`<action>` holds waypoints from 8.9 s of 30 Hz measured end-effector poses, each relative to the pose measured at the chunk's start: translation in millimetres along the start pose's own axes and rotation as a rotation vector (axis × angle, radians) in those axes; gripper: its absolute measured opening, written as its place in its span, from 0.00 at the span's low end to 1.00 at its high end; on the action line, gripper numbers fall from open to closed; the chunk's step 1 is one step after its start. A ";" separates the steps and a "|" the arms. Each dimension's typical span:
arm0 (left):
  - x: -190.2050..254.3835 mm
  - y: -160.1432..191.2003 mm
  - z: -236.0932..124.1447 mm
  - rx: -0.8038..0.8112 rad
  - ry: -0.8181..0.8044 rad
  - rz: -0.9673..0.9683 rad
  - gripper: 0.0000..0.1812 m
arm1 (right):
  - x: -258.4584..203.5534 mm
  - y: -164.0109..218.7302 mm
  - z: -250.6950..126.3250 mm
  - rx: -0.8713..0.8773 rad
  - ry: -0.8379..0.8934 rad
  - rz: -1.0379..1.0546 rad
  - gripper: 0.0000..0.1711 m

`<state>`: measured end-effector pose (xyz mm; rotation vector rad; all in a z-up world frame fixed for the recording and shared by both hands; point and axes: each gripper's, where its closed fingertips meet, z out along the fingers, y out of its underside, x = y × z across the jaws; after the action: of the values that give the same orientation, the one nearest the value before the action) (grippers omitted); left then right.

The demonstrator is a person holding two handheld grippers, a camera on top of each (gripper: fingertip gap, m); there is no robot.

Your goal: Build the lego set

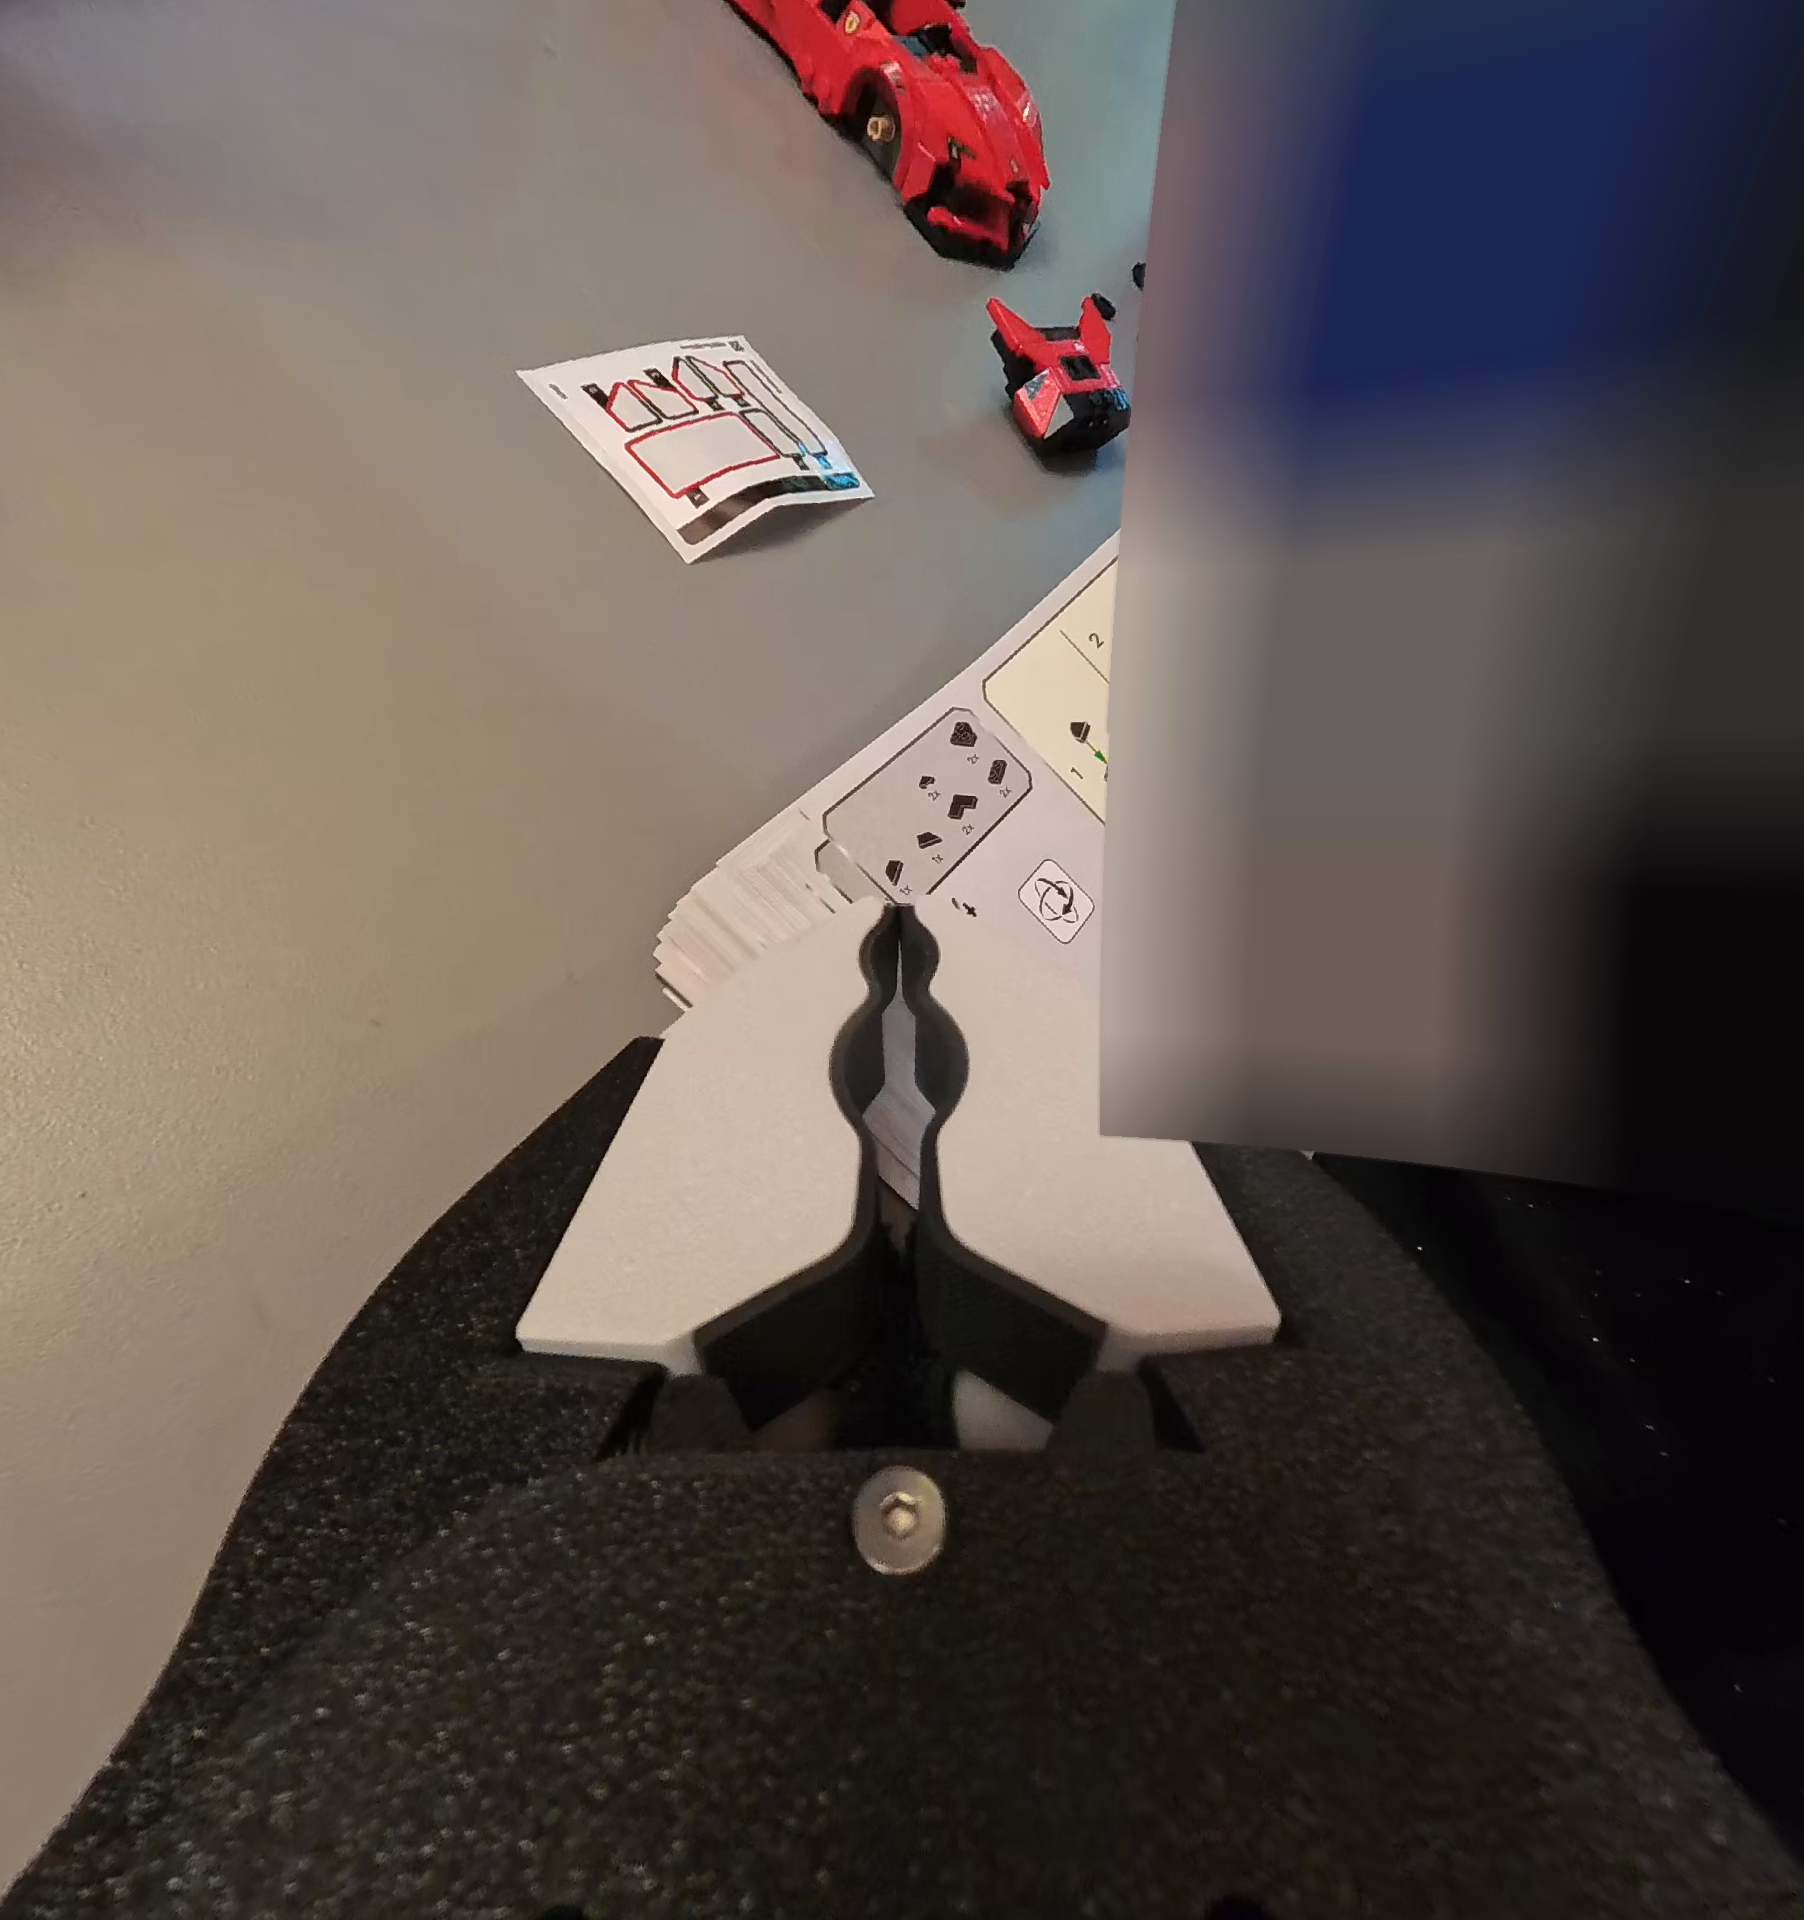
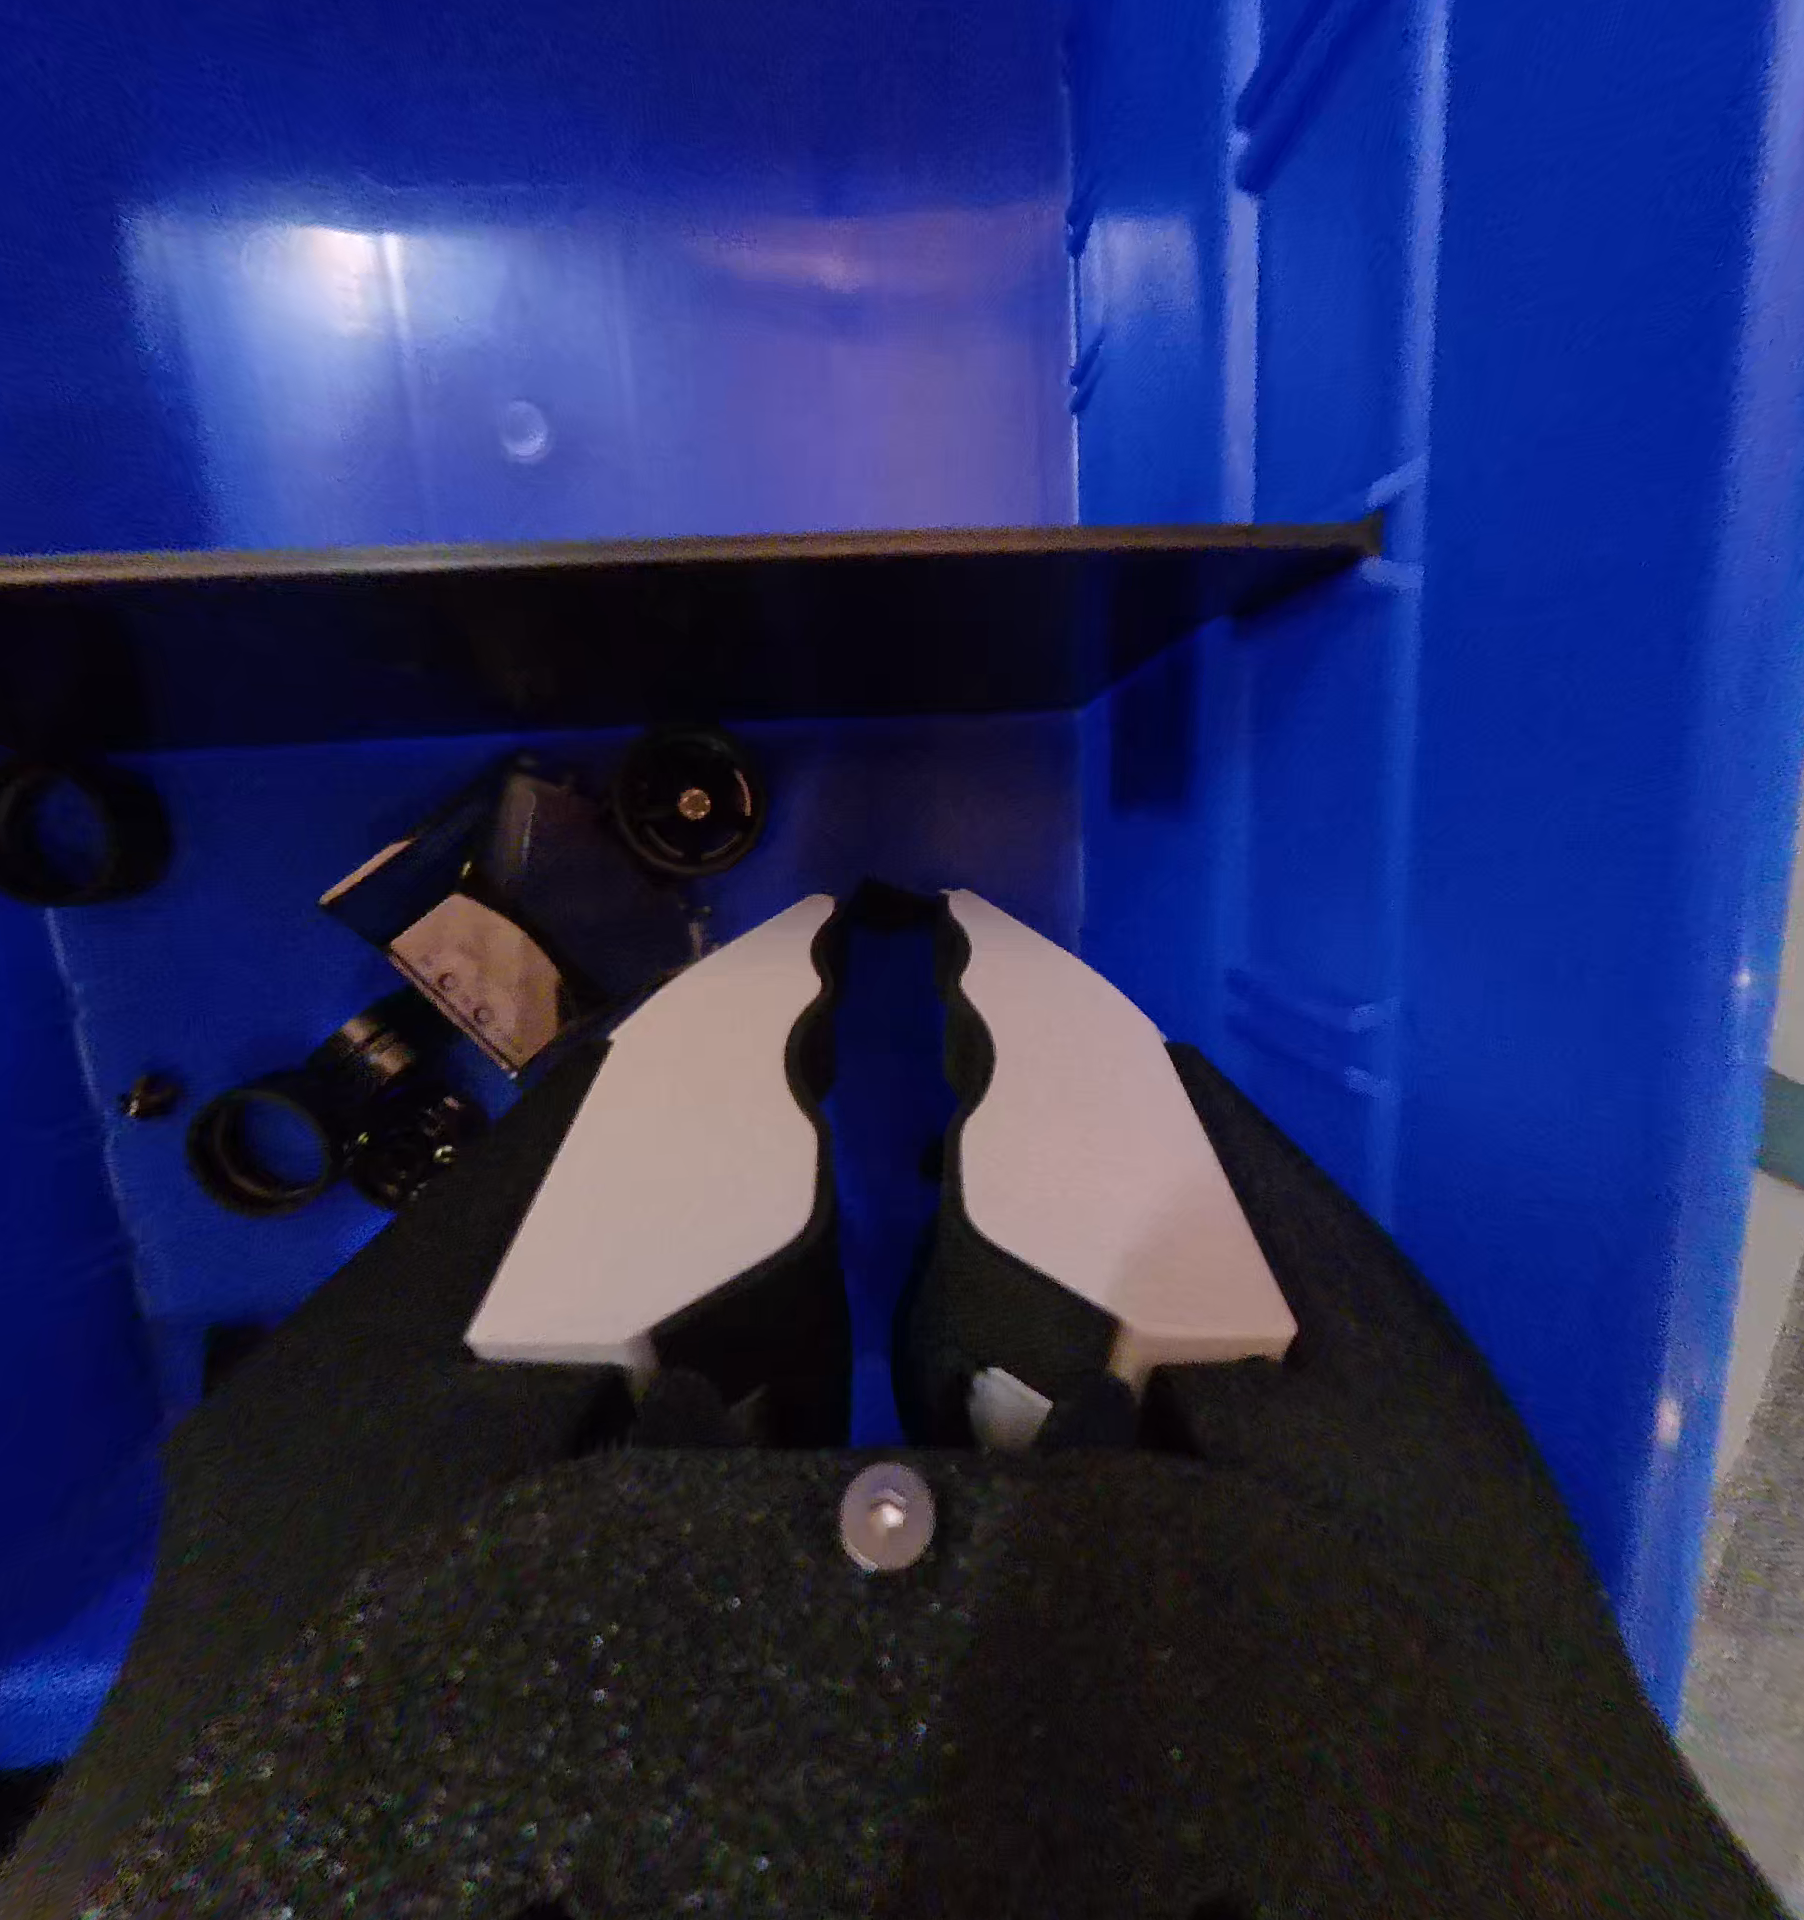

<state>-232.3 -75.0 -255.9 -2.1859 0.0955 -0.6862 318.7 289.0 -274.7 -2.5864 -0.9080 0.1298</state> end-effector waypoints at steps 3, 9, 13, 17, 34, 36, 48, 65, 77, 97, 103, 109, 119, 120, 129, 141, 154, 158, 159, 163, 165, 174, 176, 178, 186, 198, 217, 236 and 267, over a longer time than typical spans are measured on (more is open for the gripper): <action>1.4 -1.1 -1.1 0.012 0.003 0.013 0.00 | -2.7 -4.1 -15.4 0.029 0.016 -0.022 0.10; 0.4 -4.4 -4.1 0.046 -0.023 0.032 0.00 | -104.6 -86.9 -114.7 0.419 -0.088 -0.219 0.09; 2.1 -5.0 -4.6 0.053 -0.025 0.054 0.00 | -242.7 -122.3 -136.0 0.551 -0.295 -0.498 0.09; 5.2 -3.1 -3.4 0.038 -0.003 0.063 0.00 | -288.3 -124.9 -51.2 0.347 -0.226 -0.576 0.09; 13.3 -12.3 -14.4 0.135 0.086 0.049 0.00 | -282.7 -114.8 -2.4 0.244 -0.229 -0.484 0.20; 13.1 -13.9 -16.3 0.153 0.090 0.043 0.00 | -290.3 -107.9 -34.4 0.333 -0.301 -0.475 0.19; 10.7 -15.9 -18.1 0.166 0.109 -0.002 0.00 | 2.8 31.7 -105.5 0.109 0.253 -0.125 0.00; 5.6 -10.7 -11.5 0.106 0.086 -0.034 0.00 | 45.4 81.5 -34.3 -0.599 0.386 -0.182 0.00; 10.1 -12.9 -14.6 0.131 0.118 -0.017 0.00 | 36.2 46.1 -71.1 -0.258 0.242 -0.091 0.00; 10.6 -15.2 -17.5 0.157 0.124 -0.018 0.00 | 35.9 82.2 -32.0 -0.699 0.270 -0.210 0.00; 10.4 -15.7 -18.1 0.163 0.125 -0.019 0.00 | 14.9 40.2 -39.4 -0.347 0.121 -0.118 0.00; 10.6 -15.5 -17.8 0.159 0.133 -0.024 0.00 | -0.4 33.6 -57.6 -0.234 -0.140 -0.048 0.19; 9.5 -15.4 -17.5 0.158 0.114 -0.017 0.00 | 23.7 47.5 -38.9 -0.382 0.043 -0.396 0.14; 9.4 -14.9 -17.0 0.153 0.115 -0.019 0.00 | 23.4 48.1 -37.1 -0.385 0.045 -0.402 0.15; 8.9 -14.3 -16.0 0.146 0.115 -0.025 0.00 | 6.9 26.8 -23.5 -0.315 -0.046 -0.547 0.14; 8.7 -13.2 -15.4 0.139 0.107 -0.025 0.00 | 4.6 32.7 -9.5 -0.368 -0.101 -0.541 0.07; 10.4 -13.3 -15.1 0.140 0.097 0.002 0.00 | -104.7 -60.1 -118.5 0.221 -0.152 -0.589 0.07; 15.1 -13.5 -14.0 0.141 0.106 0.033 0.00 | -224.4 -91.7 -151.4 0.410 -0.249 -0.719 0.06; 16.6 -14.0 -14.3 0.147 0.111 0.040 0.00 | -250.7 -93.5 -144.7 0.400 -0.283 -0.744 0.06; 20.0 -17.2 -18.7 0.184 0.134 0.053 0.00 | -295.5 -96.3 -65.2 0.163 -0.268 -0.773 0.06; 21.5 -18.9 -21.2 0.205 0.146 0.057 0.00 | -283.4 -97.1 -21.8 0.028 -0.180 -0.785 0.06; 25.0 -16.7 -19.5 0.188 0.151 0.088 0.00 | -272.2 -94.2 30.0 -0.103 -0.195 -0.863 0.14; 25.2 -16.4 -19.1 0.185 0.146 0.095 0.00 | -269.6 -97.1 27.3 -0.082 -0.178 -0.864 0.18; 25.3 -16.4 -19.3 0.186 0.146 0.097 0.00 | -269.8 -100.5 23.7 -0.042 -0.175 -0.873 0.19; 24.2 -18.1 -21.2 0.202 0.154 0.078 0.00 | -270.6 -101.5 27.3 0.010 -0.158 -0.923 0.28; 22.3 -21.3 -24.8 0.234 0.146 0.067 0.00 | -243.3 -151.0 -153.2 0.948 -0.235 -0.475 0.22; 27.0 -28.0 -35.5 0.332 0.076 0.180 0.00 | -172.9 -110.6 -248.6 1.536 -0.306 -0.186 0.00; 22.9 -32.1 -41.4 0.385 0.012 0.196 0.00 | -178.9 -118.7 -303.5 1.856 -0.086 -0.231 0.00; 46.4 -126.6 -32.0 0.448 -0.331 0.431 0.13 | -39.5 14.3 -140.9 0.513 -0.085 -0.335 0.00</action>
<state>-229.1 -27.3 -125.8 -1.7355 0.2110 -0.0839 326.1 207.3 -152.7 -1.9466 -1.1497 0.3316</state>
